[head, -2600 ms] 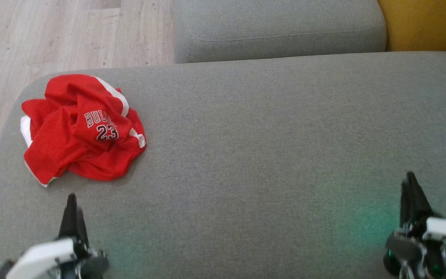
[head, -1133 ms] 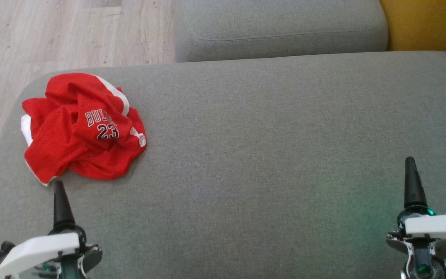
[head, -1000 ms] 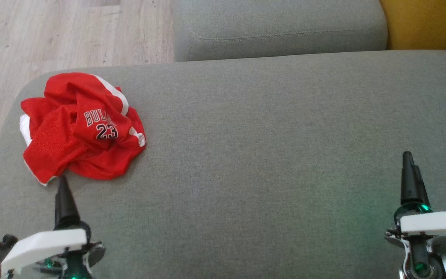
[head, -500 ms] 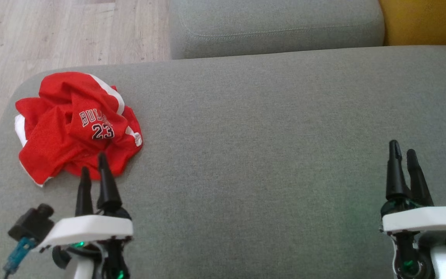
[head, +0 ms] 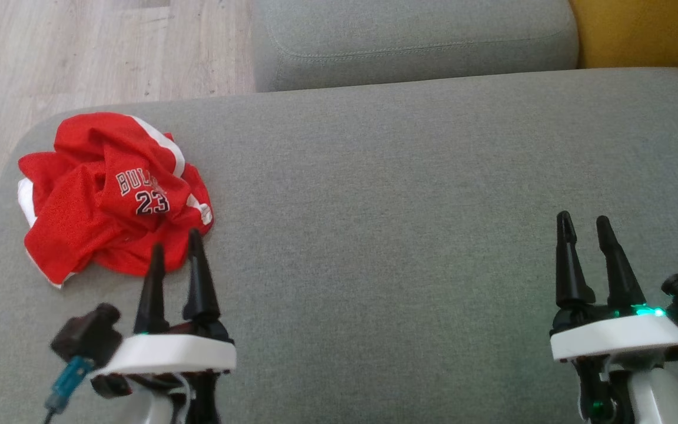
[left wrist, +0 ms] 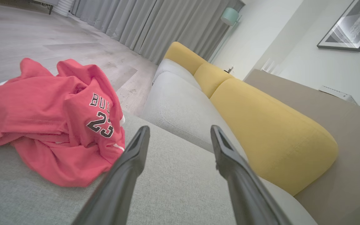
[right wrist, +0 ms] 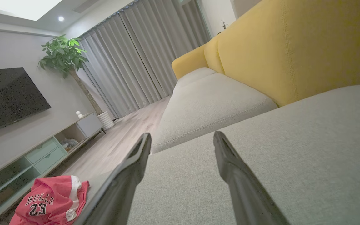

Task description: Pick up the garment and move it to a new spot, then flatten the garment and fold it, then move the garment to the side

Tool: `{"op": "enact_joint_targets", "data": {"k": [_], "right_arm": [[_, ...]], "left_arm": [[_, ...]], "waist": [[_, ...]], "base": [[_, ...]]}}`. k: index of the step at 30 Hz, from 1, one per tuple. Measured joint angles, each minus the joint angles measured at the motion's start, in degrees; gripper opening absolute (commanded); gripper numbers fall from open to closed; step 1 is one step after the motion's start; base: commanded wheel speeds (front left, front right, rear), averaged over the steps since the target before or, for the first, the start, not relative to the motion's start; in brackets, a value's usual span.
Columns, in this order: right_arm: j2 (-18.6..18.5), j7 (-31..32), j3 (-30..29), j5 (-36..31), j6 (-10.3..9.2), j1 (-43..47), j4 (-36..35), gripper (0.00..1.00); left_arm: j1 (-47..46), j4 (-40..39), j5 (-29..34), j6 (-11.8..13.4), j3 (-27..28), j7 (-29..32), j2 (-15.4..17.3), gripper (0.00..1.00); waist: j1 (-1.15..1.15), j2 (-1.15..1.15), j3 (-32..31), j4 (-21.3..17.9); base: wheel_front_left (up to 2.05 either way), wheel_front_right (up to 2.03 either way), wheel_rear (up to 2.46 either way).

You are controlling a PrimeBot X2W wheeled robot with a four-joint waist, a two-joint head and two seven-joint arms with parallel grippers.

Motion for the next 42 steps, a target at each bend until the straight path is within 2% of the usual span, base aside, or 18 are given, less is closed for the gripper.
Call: {"op": "enact_joint_targets", "data": {"k": [10, 19, 31, 34, 38, 42], "right_arm": [[0.0, -1.8, 1.0, -9.6, 0.0, 0.0, -1.3, 1.0], [0.0, -3.3, 1.4, -17.7, 0.0, 0.1, -2.1, 1.0], [-0.1, -5.3, 2.1, -29.1, 0.01, 0.1, -2.3, 1.0], [-0.1, -5.8, 2.1, -29.3, 0.01, 0.1, -2.3, 1.0], [-0.1, -6.4, 1.3, -23.1, 0.01, 0.2, -2.2, 1.0], [-0.1, -7.0, 0.9, -21.8, 0.01, 0.3, -1.5, 1.0]], "left_arm": [[-0.6, 4.5, 9.9, -0.5, -5.4, -1.8, 2.1, 1.0], [-3.3, 6.1, 17.8, 1.7, -11.5, -3.2, 4.1, 1.0], [-4.9, 8.4, 25.9, 6.1, -17.9, -5.3, 6.5, 1.0], [-4.9, 8.2, 25.6, 6.2, -18.4, -5.6, 6.1, 1.0], [-4.8, 6.3, 24.2, 6.2, -16.6, -6.3, 4.9, 1.0], [-3.7, 6.3, 23.2, 5.2, -14.1, -6.9, 3.9, 1.0]], "waist": [[0.0, 0.0, -0.1, -0.2], [0.0, 0.0, -0.1, -0.1], [0.0, 0.0, -0.3, 0.1], [0.0, 0.0, -0.2, 0.1], [0.0, 0.0, 0.0, -0.1], [0.0, 0.0, 0.0, -0.3]], "base": [[0.0, 0.0, 0.0], [0.0, 0.0, 0.0], [0.0, 0.0, 0.0], [0.0, 0.0, 0.0], [0.0, 0.0, 0.0], [0.0, 0.0, 0.0]]}}
